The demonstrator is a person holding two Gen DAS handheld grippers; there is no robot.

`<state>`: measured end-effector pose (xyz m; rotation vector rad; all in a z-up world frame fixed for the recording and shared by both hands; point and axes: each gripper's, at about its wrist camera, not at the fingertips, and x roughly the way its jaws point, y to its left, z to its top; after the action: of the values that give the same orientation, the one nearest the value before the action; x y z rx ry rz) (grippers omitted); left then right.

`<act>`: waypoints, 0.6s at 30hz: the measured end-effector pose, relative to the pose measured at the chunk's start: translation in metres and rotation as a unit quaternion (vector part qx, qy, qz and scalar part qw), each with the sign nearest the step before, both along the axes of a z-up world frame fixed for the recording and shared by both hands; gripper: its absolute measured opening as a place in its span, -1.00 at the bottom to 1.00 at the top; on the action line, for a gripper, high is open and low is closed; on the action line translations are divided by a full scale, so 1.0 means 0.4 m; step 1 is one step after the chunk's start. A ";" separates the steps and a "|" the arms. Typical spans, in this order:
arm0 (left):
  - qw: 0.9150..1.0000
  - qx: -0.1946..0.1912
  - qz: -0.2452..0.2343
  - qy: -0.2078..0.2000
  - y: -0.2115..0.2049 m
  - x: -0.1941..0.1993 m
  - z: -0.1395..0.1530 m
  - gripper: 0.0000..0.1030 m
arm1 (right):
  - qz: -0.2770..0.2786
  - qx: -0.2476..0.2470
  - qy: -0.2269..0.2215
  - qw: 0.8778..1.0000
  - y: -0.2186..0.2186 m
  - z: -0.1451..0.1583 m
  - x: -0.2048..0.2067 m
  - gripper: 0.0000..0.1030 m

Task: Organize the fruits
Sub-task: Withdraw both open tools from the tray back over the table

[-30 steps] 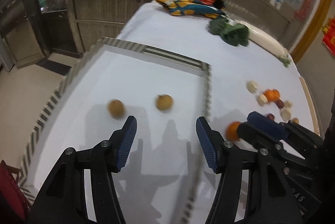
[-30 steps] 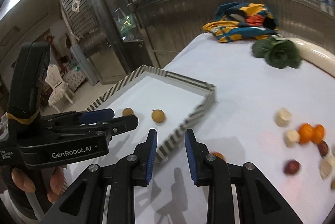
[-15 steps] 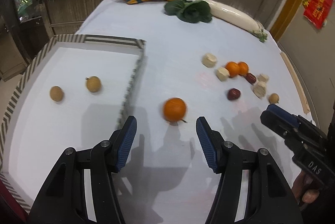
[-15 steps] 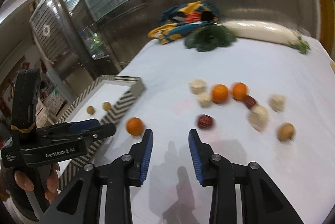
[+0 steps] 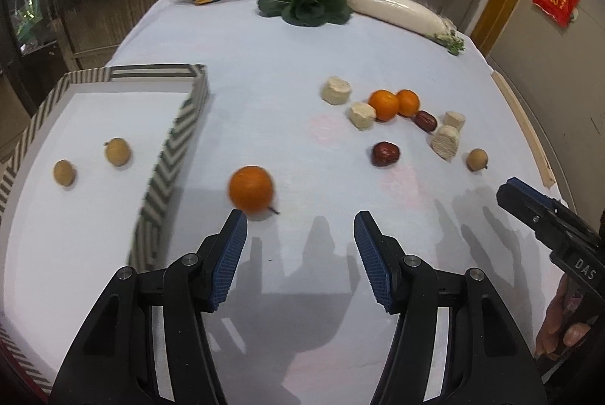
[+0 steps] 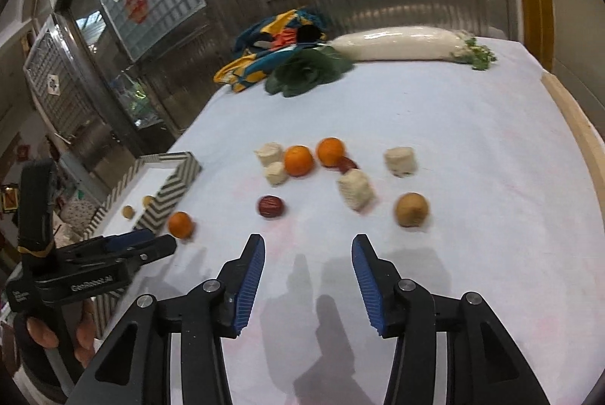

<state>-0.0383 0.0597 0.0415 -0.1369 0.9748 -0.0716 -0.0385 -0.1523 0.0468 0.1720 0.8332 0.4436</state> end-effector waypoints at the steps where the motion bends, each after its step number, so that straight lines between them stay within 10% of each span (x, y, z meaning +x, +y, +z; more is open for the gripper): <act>1: 1.000 0.001 -0.005 0.001 -0.011 0.004 -0.004 0.15 | -0.003 -0.003 -0.001 1.000 -0.008 -0.004 0.001 -0.10; 18: 0.999 0.026 -0.032 -0.017 -0.122 0.038 -0.026 0.15 | -0.025 -0.031 -0.009 0.999 -0.047 -0.036 0.024 -0.10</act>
<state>-0.0232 0.0107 0.0312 -0.0565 0.9473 -0.1076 -0.0291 -0.1710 0.0325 0.1312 0.8213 0.3721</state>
